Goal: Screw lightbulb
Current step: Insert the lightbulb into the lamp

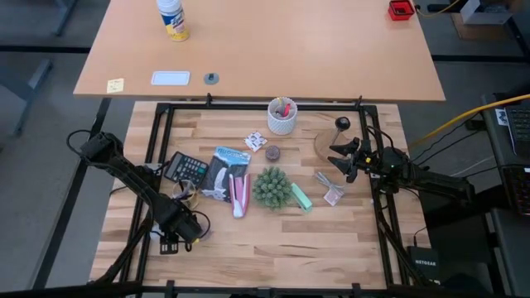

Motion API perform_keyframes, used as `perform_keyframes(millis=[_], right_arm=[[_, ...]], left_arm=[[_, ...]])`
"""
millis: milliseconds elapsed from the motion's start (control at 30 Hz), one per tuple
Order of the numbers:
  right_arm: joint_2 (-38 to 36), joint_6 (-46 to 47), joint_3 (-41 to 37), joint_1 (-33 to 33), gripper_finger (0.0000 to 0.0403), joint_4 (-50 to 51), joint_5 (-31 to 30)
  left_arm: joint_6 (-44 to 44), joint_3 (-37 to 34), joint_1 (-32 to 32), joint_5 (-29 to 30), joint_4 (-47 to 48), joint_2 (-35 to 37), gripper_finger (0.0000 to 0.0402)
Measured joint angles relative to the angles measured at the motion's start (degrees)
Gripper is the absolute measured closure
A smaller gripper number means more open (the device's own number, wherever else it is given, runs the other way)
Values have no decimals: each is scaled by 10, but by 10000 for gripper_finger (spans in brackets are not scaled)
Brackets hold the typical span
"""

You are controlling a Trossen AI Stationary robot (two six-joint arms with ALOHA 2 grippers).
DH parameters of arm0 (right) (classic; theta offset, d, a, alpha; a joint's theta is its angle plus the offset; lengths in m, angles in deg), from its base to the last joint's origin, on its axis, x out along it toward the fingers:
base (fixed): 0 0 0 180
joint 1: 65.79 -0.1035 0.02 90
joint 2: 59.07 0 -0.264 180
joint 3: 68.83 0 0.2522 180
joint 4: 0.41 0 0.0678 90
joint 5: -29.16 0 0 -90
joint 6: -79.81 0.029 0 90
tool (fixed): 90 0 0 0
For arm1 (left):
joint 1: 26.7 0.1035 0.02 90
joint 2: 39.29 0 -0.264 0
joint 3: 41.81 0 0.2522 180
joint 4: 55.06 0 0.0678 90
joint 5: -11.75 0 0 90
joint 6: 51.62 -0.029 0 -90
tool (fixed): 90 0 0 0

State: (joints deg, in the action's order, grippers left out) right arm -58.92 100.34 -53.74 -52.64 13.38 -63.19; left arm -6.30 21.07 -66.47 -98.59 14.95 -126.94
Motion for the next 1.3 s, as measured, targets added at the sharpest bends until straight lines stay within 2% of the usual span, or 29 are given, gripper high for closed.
perform_keyframes(millis=[333,500,767,1133,1300], right_arm=[[0,0,0,0,137,0,0],[0,1,0,0,137,0,0],[0,1,0,0,137,0,0],[0,2,0,0,137,0,0],[0,2,0,0,137,1,0]], left_arm=[[-5,0,0,2,-21,-1,208],[-5,0,0,-1,-19,-30,208],[57,0,1,-1,-20,-52,208],[5,0,-26,-3,-26,-55,208],[0,0,-34,-3,-32,-91,208]])
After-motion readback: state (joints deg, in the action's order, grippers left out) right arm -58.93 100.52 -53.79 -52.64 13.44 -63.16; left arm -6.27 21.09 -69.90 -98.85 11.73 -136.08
